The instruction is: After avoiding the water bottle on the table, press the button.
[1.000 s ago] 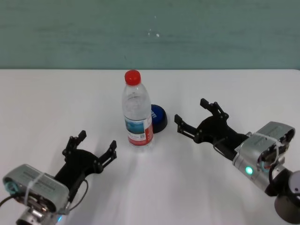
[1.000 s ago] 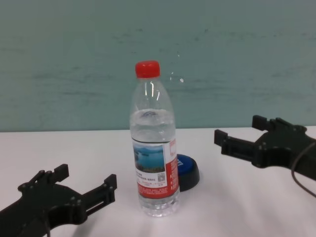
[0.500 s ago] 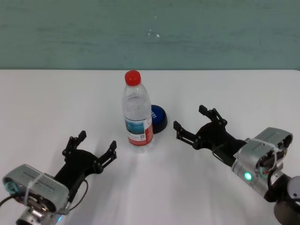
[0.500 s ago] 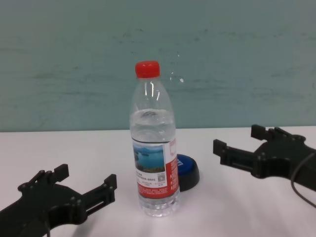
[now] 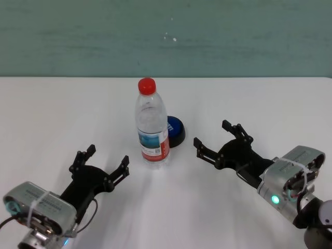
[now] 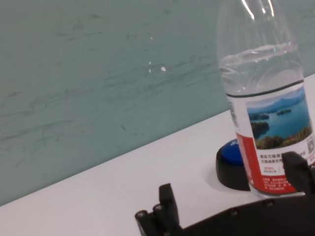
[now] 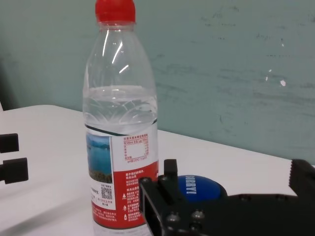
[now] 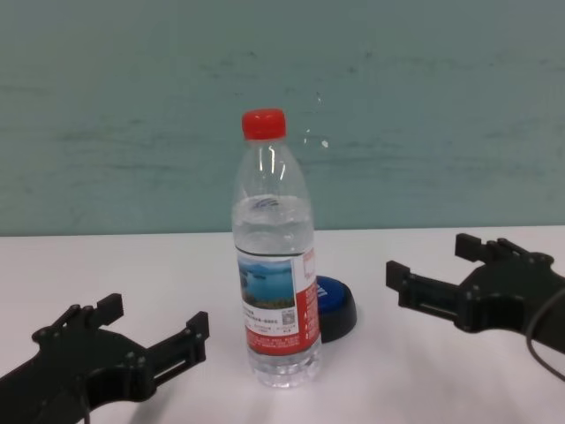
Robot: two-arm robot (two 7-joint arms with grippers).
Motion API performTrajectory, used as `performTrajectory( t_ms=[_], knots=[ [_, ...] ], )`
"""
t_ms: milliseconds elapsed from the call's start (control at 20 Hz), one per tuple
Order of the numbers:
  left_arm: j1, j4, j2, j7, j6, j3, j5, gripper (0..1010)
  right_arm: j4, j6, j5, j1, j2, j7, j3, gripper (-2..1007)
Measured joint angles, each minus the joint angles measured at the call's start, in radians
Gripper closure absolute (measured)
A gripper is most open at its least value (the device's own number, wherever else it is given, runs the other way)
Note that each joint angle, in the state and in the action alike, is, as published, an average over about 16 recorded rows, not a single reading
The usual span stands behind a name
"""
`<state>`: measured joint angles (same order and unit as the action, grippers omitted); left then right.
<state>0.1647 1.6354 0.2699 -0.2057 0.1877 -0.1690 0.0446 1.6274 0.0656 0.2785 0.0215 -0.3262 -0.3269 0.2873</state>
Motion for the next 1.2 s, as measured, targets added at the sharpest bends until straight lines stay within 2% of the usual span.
performTrajectory(
  t_ms=[400, 850, 1200],
  knots=[
    [0.000, 0.000, 0.000, 0.000, 0.000, 0.000, 0.000, 10, -0.001, 0.001, 0.000, -0.014, 0.005, 0.003, -0.009, 1],
    [0.000, 0.000, 0.000, 0.000, 0.000, 0.000, 0.000, 10, -0.023, -0.001, 0.034, -0.013, 0.014, -0.011, -0.018, 1],
    [0.000, 0.000, 0.000, 0.000, 0.000, 0.000, 0.000, 10, -0.053, -0.016, 0.060, 0.002, 0.019, -0.014, -0.017, 1]
  ],
)
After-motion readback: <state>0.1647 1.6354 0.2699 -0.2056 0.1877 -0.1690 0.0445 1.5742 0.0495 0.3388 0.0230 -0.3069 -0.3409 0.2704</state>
